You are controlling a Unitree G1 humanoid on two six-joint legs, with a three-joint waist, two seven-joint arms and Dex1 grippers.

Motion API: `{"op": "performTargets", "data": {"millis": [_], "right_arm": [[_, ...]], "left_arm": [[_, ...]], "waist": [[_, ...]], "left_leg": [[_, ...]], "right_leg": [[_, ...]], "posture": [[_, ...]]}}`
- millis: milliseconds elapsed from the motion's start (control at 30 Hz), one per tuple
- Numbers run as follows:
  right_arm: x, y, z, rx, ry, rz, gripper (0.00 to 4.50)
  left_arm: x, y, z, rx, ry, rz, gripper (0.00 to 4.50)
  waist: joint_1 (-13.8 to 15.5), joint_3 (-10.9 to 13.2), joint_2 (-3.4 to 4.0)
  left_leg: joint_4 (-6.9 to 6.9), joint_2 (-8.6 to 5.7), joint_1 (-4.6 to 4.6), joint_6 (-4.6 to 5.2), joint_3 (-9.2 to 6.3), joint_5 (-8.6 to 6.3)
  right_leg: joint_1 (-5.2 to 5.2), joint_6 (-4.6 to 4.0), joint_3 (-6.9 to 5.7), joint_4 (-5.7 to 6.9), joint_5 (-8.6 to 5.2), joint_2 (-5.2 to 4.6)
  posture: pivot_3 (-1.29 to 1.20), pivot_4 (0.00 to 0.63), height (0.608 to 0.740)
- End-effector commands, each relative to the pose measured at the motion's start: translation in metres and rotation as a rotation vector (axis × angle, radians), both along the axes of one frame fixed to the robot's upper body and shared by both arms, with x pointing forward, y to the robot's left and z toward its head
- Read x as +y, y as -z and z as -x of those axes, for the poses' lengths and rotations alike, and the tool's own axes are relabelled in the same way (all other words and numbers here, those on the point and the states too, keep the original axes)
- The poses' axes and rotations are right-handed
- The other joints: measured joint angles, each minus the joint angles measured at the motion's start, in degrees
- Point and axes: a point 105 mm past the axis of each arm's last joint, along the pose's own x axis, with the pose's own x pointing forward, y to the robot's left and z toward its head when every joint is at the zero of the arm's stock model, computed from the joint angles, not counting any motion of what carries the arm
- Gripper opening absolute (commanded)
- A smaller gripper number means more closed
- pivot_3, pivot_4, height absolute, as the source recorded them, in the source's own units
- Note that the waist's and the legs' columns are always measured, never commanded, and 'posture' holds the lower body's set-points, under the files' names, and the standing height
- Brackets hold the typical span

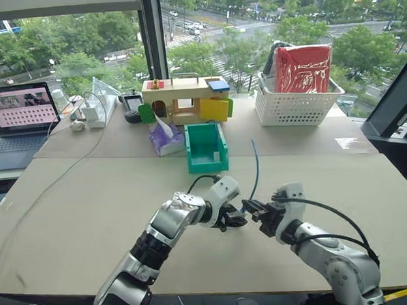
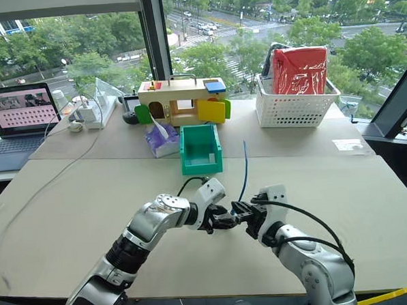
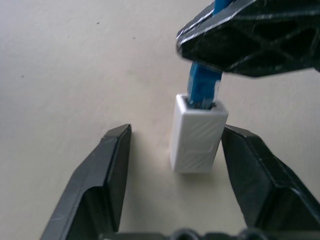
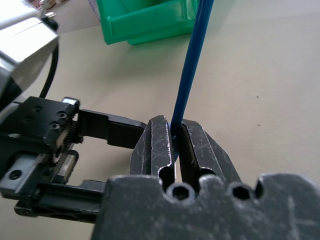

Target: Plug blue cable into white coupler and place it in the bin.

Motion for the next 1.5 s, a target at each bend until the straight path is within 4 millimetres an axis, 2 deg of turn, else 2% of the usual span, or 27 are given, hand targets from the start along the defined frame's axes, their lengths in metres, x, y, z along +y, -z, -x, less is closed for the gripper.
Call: {"op": "performTargets", "data": {"millis": [33,100,200,267,333,433,533,667,733,767,833,900,1000,1100,1200,1233,1300,1333,1367,1433,1467,1500], "right_arm": [[-0.013,-0.031,-0.004,-0.033,0.024,-0.079,0.00],[-0.022,-0.048,-0.009,-0.071,0.047,-0.093,0.00],[-0.027,-0.095,-0.030,-0.194,0.034,-0.109,0.00],[-0.014,-0.119,-0.046,-0.247,-0.027,-0.096,0.00],[0.008,-0.138,-0.068,-0.283,-0.095,-0.080,0.00],[0.037,-0.159,-0.099,-0.330,-0.170,-0.042,0.00],[0.058,-0.165,-0.128,-0.360,-0.213,0.029,0.00],[0.067,-0.148,-0.165,-0.377,-0.198,0.171,0.00],[0.070,-0.145,-0.172,-0.378,-0.207,0.173,0.89],[0.073,-0.145,-0.173,-0.380,-0.222,0.169,1.06],[0.078,-0.149,-0.173,-0.390,-0.251,0.148,1.69],[0.079,-0.155,-0.172,-0.407,-0.265,0.132,2.45],[0.072,-0.174,-0.169,-0.447,-0.270,0.058,3.50],[0.056,-0.195,-0.155,-0.491,-0.291,-0.049,4.43],[0.038,-0.203,-0.141,-0.521,-0.282,-0.076,4.43],[0.017,-0.198,-0.130,-0.547,-0.265,-0.057,4.43],[-0.012,-0.187,-0.111,-0.575,-0.237,-0.017,4.43],[-0.031,-0.173,-0.101,-0.579,-0.198,0.041,4.43],[-0.047,-0.155,-0.092,-0.576,-0.156,0.155,4.43],[-0.085,-0.097,-0.071,-0.532,-0.091,0.570,4.43],[-0.092,-0.078,-0.062,-0.506,-0.103,0.676,4.43],[-0.095,-0.068,-0.056,-0.492,-0.112,0.725,4.43]], "left_arm": [[0.009,-0.021,0.000,-0.063,0.046,0.120,4.45],[0.021,-0.027,-0.005,-0.084,0.025,0.168,4.45],[0.049,-0.042,-0.009,-0.148,0.006,0.236,4.45],[0.060,-0.046,-0.012,-0.190,-0.016,0.236,4.45],[0.069,-0.049,-0.017,-0.208,-0.074,0.263,4.45],[0.078,-0.056,-0.026,-0.261,-0.174,0.292,4.45],[0.087,-0.061,-0.029,-0.317,-0.248,0.300,4.45],[0.101,-0.067,-0.031,-0.420,-0.358,0.288,4.45],[0.107,-0.065,-0.032,-0.443,-0.411,0.270,4.50],[0.111,-0.064,-0.032,-0.458,-0.428,0.256,4.50],[0.118,-0.063,-0.030,-0.484,-0.462,0.235,4.50],[0.125,-0.064,-0.031,-0.499,-0.499,0.233,4.50],[0.135,-0.066,-0.033,-0.545,-0.539,0.225,4.50],[0.148,-0.072,-0.037,-0.588,-0.579,0.238,4.50],[0.160,-0.072,-0.036,-0.595,-0.588,0.227,4.50],[0.171,-0.069,-0.035,-0.588,-0.592,0.215,4.50],[0.188,-0.066,-0.034,-0.584,-0.600,0.192,4.50],[0.197,-0.065,-0.035,-0.586,-0.616,0.187,4.50],[0.204,-0.066,-0.036,-0.592,-0.631,0.184,4.50],[0.215,-0.066,-0.039,-0.605,-0.664,0.193,4.50],[0.217,-0.065,-0.040,-0.608,-0.670,0.196,4.50],[0.219,-0.064,-0.041,-0.610,-0.672,0.198,4.50]], "waist": [[0.0,0.5,0.36],[0.1,0.7,0.58],[-0.1,1.0,0.62],[-0.1,1.3,0.61],[-0.2,1.4,0.64],[-0.1,1.4,0.60],[0.1,1.7,0.57],[0.5,1.7,0.56],[0.7,1.7,0.55],[0.9,1.7,0.55],[1.0,1.7,0.56],[1.1,1.8,0.60],[1.2,1.8,0.63],[1.4,1.8,0.65],[1.4,1.8,0.65],[1.4,1.8,0.65],[1.7,1.8,0.64],[1.7,1.8,0.65],[2.1,1.8,0.65],[2.7,1.8,0.67],[3.0,1.8,0.68],[3.0,1.8,0.68]], "left_leg": [[0.02,-0.01,-0.09,0.00,0.02,0.00],[0.06,-0.05,-0.36,0.00,0.02,0.01],[0.16,-0.08,-0.90,0.00,0.08,0.02],[0.20,-0.13,-0.86,0.00,0.06,0.03],[0.19,-0.11,-0.83,0.01,0.02,0.04],[0.19,-0.12,-0.83,0.01,0.04,0.04],[0.25,-0.16,-0.91,0.01,0.05,0.04],[0.24,-0.19,-1.08,0.00,-0.02,0.03],[0.20,-0.23,-1.19,0.00,0.00,0.03],[0.18,-0.23,-1.25,-0.01,-0.01,0.04],[0.19,-0.27,-1.52,-0.05,0.00,0.06],[0.17,-0.23,-1.65,-0.16,-0.01,0.13],[0.17,-0.23,-1.65,-0.27,-0.03,0.19],[0.21,-0.24,-1.65,-0.35,-0.07,0.24],[0.26,-0.24,-1.65,-0.37,-0.12,0.25],[0.26,-0.25,-1.65,-0.37,-0.12,0.25],[0.24,-0.25,-1.65,-0.37,-0.21,0.25],[0.27,-0.24,-1.65,-0.36,-0.26,0.24],[0.22,-0.26,-1.67,-0.34,-0.23,0.24],[0.25,-0.30,-1.70,-0.32,-0.37,0.22],[0.23,-0.35,-1.74,-0.28,-0.30,0.20],[0.24,-0.42,-1.76,-0.29,-0.31,0.20]], "right_leg": [[-0.08,0.01,0.03,0.00,0.01,0.00],[-0.30,0.05,0.05,0.03,0.06,-0.03],[-0.93,-0.13,0.14,0.24,0.22,-0.04],[-0.97,-0.24,0.13,0.52,0.27,-0.05],[-1.00,-0.22,0.08,0.57,0.24,-0.03],[-0.99,-0.18,0.08,0.58,0.22,-0.03],[-1.03,-0.24,0.08,0.58,0.26,-0.08],[-1.16,-0.28,-0.01,0.59,0.29,-0.15],[-1.30,-0.30,0.00,0.62,0.30,-0.21],[-1.36,-0.31,-0.01,0.64,0.31,-0.22],[-1.77,-0.33,0.01,0.95,0.32,-0.27],[-1.91,-0.37,-0.01,1.04,0.35,-0.26],[-1.95,-0.38,-0.03,1.01,0.36,-0.26],[-1.92,-0.38,-0.07,1.02,0.36,-0.26],[-1.87,-0.38,-0.12,1.04,0.36,-0.25],[-1.86,-0.38,-0.12,1.03,0.36,-0.25],[-1.79,-0.38,-0.21,1.01,0.36,-0.25],[-1.77,-0.38,-0.29,1.02,0.36,-0.25],[-1.80,-0.38,-0.24,0.97,0.36,-0.27],[-1.76,-0.37,-0.39,0.97,0.35,-0.30],[-1.83,-0.37,-0.35,0.90,0.35,-0.35],[-1.84,-0.32,-0.36,0.92,0.32,-0.40]], "posture": [[0.00,0.150,0.733],[0.00,0.150,0.733],[0.00,0.150,0.733],[0.00,0.150,0.733],[0.00,0.150,0.733],[0.00,0.150,0.733],[0.00,0.150,0.733],[0.00,0.150,0.733],[0.00,0.150,0.733],[0.00,0.150,0.733],[0.00,0.150,0.733],[0.00,0.150,0.733],[0.00,0.150,0.733],[0.00,0.150,0.733],[0.00,0.150,0.733],[0.00,0.150,0.733],[0.00,0.150,0.733],[0.00,0.150,0.733],[0.00,0.150,0.733],[0.00,0.150,0.733],[0.00,0.150,0.733],[0.00,0.150,0.733]]}}
